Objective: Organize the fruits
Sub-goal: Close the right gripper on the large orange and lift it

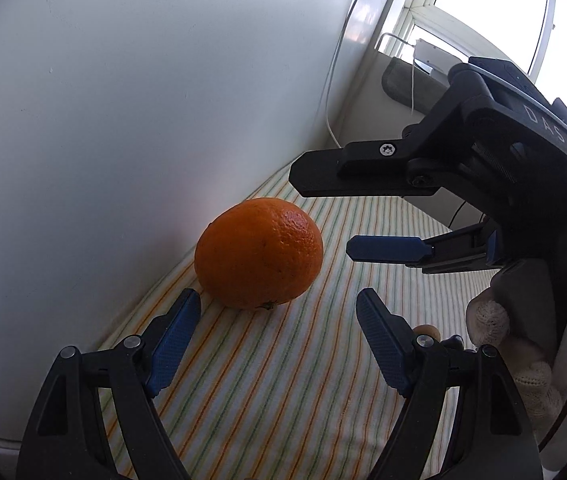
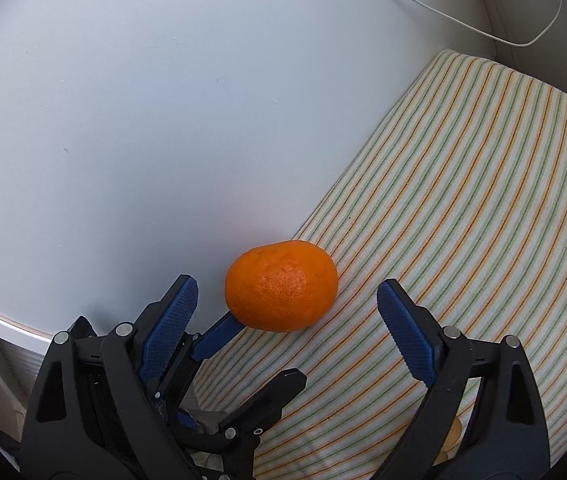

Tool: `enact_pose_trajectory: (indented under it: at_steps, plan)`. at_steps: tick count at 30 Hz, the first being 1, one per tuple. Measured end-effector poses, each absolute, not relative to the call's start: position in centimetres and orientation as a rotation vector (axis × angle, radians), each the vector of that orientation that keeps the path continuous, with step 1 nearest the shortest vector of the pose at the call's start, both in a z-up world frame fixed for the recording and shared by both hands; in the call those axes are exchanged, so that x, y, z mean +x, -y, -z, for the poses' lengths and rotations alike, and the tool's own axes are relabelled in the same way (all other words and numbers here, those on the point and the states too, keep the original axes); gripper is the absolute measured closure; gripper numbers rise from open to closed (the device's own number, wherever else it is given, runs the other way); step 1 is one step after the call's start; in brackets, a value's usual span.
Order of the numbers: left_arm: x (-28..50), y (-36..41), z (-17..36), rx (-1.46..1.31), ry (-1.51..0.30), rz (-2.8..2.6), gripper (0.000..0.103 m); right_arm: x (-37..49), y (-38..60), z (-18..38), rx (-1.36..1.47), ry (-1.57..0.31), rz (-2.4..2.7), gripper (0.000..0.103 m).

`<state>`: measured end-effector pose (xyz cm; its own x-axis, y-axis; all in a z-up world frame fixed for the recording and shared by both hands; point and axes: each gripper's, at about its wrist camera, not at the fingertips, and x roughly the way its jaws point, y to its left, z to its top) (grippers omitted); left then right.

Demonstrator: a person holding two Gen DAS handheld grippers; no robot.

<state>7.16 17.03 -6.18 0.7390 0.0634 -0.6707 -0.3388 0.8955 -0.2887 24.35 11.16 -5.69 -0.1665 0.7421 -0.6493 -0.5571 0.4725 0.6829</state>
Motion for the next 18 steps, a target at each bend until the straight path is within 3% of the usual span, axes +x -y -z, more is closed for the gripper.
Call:
enact_pose_trajectory:
  at_steps: [6, 18]
  plan:
    - [7.9, -17.3, 6.0, -0.409, -0.712, -0.233, 0.023, 24.4, -12.3, 6.5, 0.197, -1.327, -1.175, 0.009]
    - [8.9, -17.5, 5.9, -0.405, -0.707, -0.235, 0.025, 24.1, -14.0, 7.9, 0.184, -1.376, -1.193, 0.028]
